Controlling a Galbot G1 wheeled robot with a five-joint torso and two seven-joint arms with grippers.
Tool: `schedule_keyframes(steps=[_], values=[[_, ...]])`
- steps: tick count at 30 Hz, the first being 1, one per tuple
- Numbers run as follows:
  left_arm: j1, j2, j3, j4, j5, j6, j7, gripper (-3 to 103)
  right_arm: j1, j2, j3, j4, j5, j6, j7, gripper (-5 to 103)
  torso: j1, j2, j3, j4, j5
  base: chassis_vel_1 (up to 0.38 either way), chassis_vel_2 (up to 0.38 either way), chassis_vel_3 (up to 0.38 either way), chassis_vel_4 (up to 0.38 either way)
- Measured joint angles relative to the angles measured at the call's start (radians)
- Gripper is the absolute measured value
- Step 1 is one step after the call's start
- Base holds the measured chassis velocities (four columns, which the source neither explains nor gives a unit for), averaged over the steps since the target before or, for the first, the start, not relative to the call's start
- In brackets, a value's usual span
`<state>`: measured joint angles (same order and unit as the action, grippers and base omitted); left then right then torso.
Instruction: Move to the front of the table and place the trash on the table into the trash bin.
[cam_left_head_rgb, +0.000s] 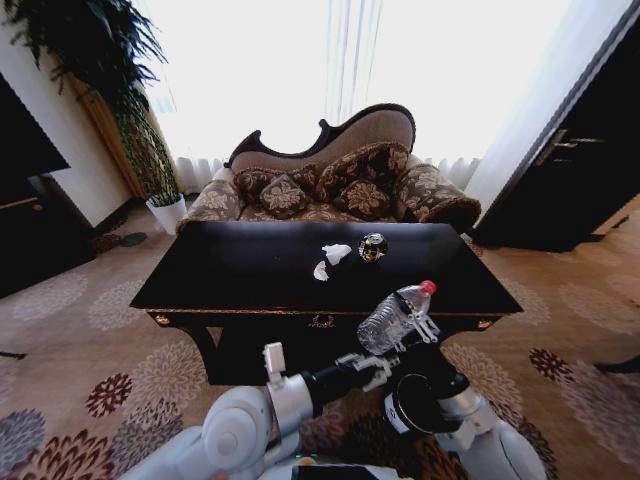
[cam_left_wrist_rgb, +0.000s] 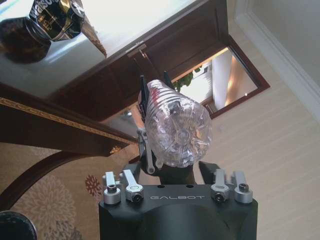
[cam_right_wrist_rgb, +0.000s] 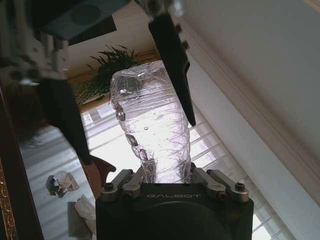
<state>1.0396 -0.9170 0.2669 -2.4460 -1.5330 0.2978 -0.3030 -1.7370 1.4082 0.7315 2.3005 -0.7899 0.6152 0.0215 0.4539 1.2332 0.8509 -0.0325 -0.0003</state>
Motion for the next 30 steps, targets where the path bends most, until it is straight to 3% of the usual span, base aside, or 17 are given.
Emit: schedule_keyframes(steps=[1, 3, 7, 9, 14, 18, 19, 20, 25, 30], values=[[0.006, 0.004, -0.007, -0.002, 0.006, 0.001, 0.002, 76, 0.000, 0.000, -0.001, -0.002, 0.000, 0.000, 0.000, 26, 0.000, 0.000, 0.000, 0.0001, 0.0001, 0.000, 0.000, 0.000, 0.000], [0.010, 0.006, -0.010, -0.003, 0.010, 0.003, 0.003, 76, 0.000, 0.000, -0.001, -0.003, 0.000, 0.000, 0.000, 26, 0.000, 0.000, 0.000, 0.0000, 0.0001, 0.000, 0.000, 0.000, 0.000], [0.036, 0.034, -0.050, -0.018, 0.075, 0.005, 0.004, 97, -0.002, 0.002, 0.002, -0.020, 0.004, 0.000, 0.002, 26, 0.000, 0.000, 0.000, 0.0000, 0.0001, 0.000, 0.000, 0.000, 0.000], [0.045, 0.047, -0.069, -0.024, 0.099, 0.005, 0.004, 97, -0.002, 0.002, 0.004, -0.026, 0.010, 0.000, 0.003, 26, 0.000, 0.000, 0.000, 0.0000, 0.0000, 0.000, 0.000, 0.000, 0.000], [0.126, 0.116, -0.242, -0.053, 0.238, 0.011, 0.013, 100, 0.004, 0.000, 0.016, -0.075, 0.087, -0.011, 0.004, 26, 0.000, 0.000, 0.000, 0.0000, 0.0000, 0.000, 0.000, 0.000, 0.000], [0.186, 0.150, -0.325, -0.054, 0.308, 0.009, 0.015, 100, 0.005, 0.003, 0.023, -0.106, 0.155, -0.028, 0.003, 26, 0.000, 0.000, 0.000, 0.0000, 0.0001, 0.000, 0.000, 0.000, 0.000], [0.217, 0.175, -0.359, -0.054, 0.368, 0.004, 0.020, 100, 0.005, 0.006, 0.029, -0.127, 0.193, -0.034, 0.001, 26, 0.000, 0.000, 0.000, 0.0002, 0.0001, 0.000, 0.000, 0.000, 0.000], [0.217, 0.175, -0.359, -0.054, 0.368, 0.004, 0.020, 100, 0.005, 0.006, 0.029, -0.127, 0.193, -0.034, 0.001, 26, 0.000, 0.000, 0.000, 0.0002, 0.0001, 0.000, 0.000, 0.000, 0.000], [0.257, 0.215, -0.443, -0.054, 0.615, -0.025, 0.022, 100, -0.001, 0.013, 0.047, -0.213, 0.347, -0.066, -0.004, 26, 0.000, 0.000, 0.000, 0.0000, 0.0000, 0.000, 0.000, 0.000, 0.000], [0.281, 0.229, -0.541, -0.056, 0.704, -0.055, 0.000, 100, -0.005, 0.020, 0.058, -0.290, 0.433, -0.095, 0.002, 26, 0.000, 0.000, 0.000, 0.0000, 0.0001, 0.000, 0.000, 0.000, 0.000]])
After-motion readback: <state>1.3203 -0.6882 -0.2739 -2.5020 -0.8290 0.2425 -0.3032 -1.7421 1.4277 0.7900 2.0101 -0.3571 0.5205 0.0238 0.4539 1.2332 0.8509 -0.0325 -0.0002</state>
